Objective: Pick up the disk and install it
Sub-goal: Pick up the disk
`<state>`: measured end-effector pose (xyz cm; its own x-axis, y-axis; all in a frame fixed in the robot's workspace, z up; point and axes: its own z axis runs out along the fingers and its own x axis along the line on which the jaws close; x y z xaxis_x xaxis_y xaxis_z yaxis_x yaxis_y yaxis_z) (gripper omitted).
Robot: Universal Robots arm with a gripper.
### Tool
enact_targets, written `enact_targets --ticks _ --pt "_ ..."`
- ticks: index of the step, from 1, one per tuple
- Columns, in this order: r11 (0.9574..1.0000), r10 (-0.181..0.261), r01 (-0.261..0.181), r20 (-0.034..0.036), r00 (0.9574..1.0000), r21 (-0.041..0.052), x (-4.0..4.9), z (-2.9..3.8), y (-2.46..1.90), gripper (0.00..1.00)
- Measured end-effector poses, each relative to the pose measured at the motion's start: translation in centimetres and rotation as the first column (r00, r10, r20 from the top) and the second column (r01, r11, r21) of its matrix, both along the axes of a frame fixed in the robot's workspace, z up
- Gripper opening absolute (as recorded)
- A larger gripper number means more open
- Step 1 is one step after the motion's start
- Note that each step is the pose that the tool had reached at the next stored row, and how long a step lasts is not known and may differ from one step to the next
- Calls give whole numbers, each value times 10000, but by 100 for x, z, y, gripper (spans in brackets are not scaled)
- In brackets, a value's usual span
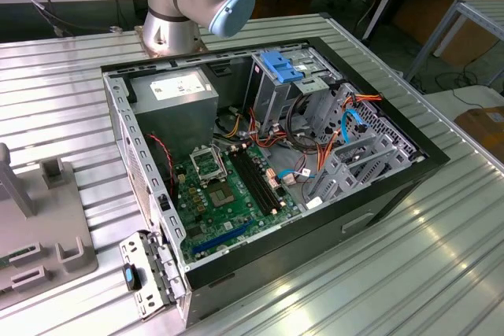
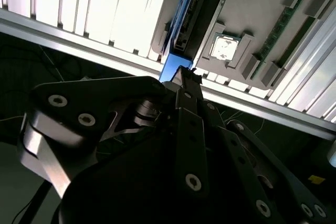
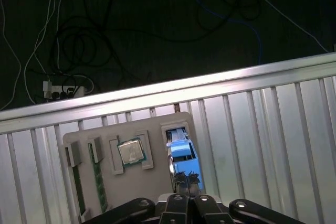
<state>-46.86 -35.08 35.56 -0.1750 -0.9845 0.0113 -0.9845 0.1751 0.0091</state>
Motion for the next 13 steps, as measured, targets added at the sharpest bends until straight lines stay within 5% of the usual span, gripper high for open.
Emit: enact_targets --ticks 13 --pt "9998 217 -217 6 9998 0 0 -1 0 11"
